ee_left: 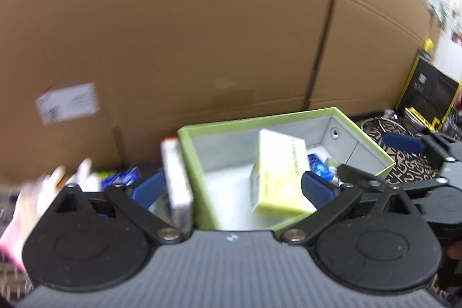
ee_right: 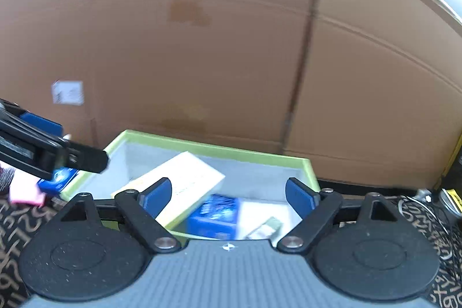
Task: Organize objects
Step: 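Carry both boxes into the shoebox and open both tools, then move both tools back toward the remaining pile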
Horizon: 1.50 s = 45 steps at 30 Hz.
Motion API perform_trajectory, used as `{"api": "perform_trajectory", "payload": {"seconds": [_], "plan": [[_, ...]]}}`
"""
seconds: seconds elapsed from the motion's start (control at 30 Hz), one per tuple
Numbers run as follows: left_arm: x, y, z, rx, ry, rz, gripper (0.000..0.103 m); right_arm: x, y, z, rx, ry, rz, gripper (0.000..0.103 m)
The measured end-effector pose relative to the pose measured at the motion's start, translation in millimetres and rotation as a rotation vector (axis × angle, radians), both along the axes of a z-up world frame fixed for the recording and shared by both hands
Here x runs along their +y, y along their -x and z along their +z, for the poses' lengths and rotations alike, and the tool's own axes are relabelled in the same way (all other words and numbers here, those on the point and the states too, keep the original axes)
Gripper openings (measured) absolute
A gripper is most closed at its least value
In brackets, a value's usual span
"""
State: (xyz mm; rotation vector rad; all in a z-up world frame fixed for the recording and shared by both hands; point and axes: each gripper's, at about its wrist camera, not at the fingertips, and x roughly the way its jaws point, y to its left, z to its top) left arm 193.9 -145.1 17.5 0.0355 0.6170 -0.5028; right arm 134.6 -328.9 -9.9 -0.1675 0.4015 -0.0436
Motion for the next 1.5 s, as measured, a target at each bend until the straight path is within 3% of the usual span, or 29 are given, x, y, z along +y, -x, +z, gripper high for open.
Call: {"api": "perform_trajectory", "payload": {"seconds": [0.13,0.17,0.23,0.4,0.63,0.73,0.8,0.97,1.17,1.33,1.5], "plan": [[42,24,-2,0.002,-0.003,0.049,0.103,21,-36,-10,0.102,-0.014,0.047,0.086],[52,28,-3,0.002,-0.011,0.054,0.103,24,-42,-11,0.133,-0.024,0.047,0.079],[72,37,-1,-0.008,-0.014,0.081,0.103,26,-62,-15,0.184,-0.074,0.048,0.07],[107,43,1,0.002,0.019,0.136,0.103,40,-86,-36,0.248,-0.218,0.151,0.067],[139,50,-7,-0.005,0.011,0.177,0.103,40,-62,-14,0.137,-0.164,0.085,0.065],[148,49,-18,0.026,0.015,0.191,0.103,43,-41,-3,0.097,-0.145,0.078,0.07],[155,53,-28,0.049,0.012,0.203,0.103,55,-25,-1,0.05,-0.149,0.098,0.082],[177,64,-51,0.108,0.001,0.26,0.103,91,16,-10,-0.011,-0.176,0.224,0.085],[211,78,-62,0.126,0.011,0.341,0.103,126,34,-43,0.038,-0.179,0.316,0.085],[222,71,-61,0.115,0.009,0.356,0.103,157,25,-62,0.1,-0.192,0.391,0.081],[222,47,-65,0.104,0.031,0.337,0.103,184,-7,-74,0.141,-0.175,0.395,0.075]]}}
